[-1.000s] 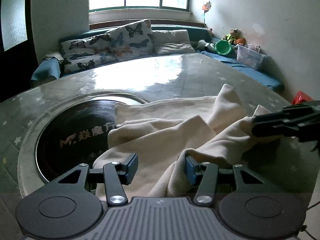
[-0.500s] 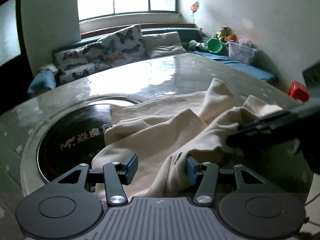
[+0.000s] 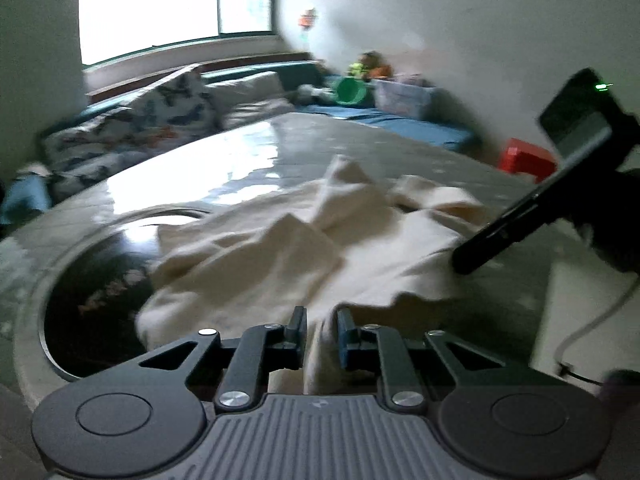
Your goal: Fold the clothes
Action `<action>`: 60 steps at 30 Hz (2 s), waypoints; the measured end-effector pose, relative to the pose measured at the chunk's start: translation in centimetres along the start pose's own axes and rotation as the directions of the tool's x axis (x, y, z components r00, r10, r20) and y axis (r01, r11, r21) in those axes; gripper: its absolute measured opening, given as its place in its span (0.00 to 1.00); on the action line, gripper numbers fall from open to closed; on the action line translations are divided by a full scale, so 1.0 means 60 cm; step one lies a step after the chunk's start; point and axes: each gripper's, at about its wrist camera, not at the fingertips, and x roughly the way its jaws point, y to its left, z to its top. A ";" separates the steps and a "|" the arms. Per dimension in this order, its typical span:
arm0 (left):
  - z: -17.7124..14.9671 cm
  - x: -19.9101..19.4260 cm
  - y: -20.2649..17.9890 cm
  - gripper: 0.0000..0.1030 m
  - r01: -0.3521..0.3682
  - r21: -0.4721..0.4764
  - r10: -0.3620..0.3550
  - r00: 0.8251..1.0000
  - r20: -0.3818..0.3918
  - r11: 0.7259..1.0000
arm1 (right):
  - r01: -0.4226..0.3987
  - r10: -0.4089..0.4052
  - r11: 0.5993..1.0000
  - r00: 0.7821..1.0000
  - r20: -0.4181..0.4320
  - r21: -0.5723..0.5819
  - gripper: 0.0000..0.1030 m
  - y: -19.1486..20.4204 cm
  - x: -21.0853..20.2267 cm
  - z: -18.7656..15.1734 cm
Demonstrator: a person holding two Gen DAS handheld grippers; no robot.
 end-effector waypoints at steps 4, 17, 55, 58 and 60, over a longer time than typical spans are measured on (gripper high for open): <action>-0.020 -0.003 -0.012 0.17 0.040 0.035 -0.038 0.998 -0.053 0.999 | 0.082 -0.087 0.994 0.993 -0.083 -0.068 0.11 0.010 0.000 -0.029; -0.001 0.035 0.022 0.20 -0.016 -0.069 0.013 0.999 -0.041 0.998 | 0.406 -0.366 0.814 0.914 0.177 -0.415 0.20 0.057 0.022 0.000; 0.072 0.109 0.040 0.06 -0.273 -0.094 0.280 0.956 0.084 0.958 | 0.395 -0.391 0.807 0.914 0.104 -0.439 0.39 0.022 0.056 -0.032; 0.065 0.028 0.091 0.06 -0.316 -0.229 0.350 0.928 0.126 0.921 | 0.396 -0.392 0.805 0.914 0.105 -0.442 0.40 0.025 0.055 -0.032; 0.051 -0.022 0.119 0.06 -0.377 -0.282 0.426 0.894 0.139 0.882 | 0.395 -0.389 0.806 0.915 0.109 -0.441 0.40 0.026 0.052 -0.032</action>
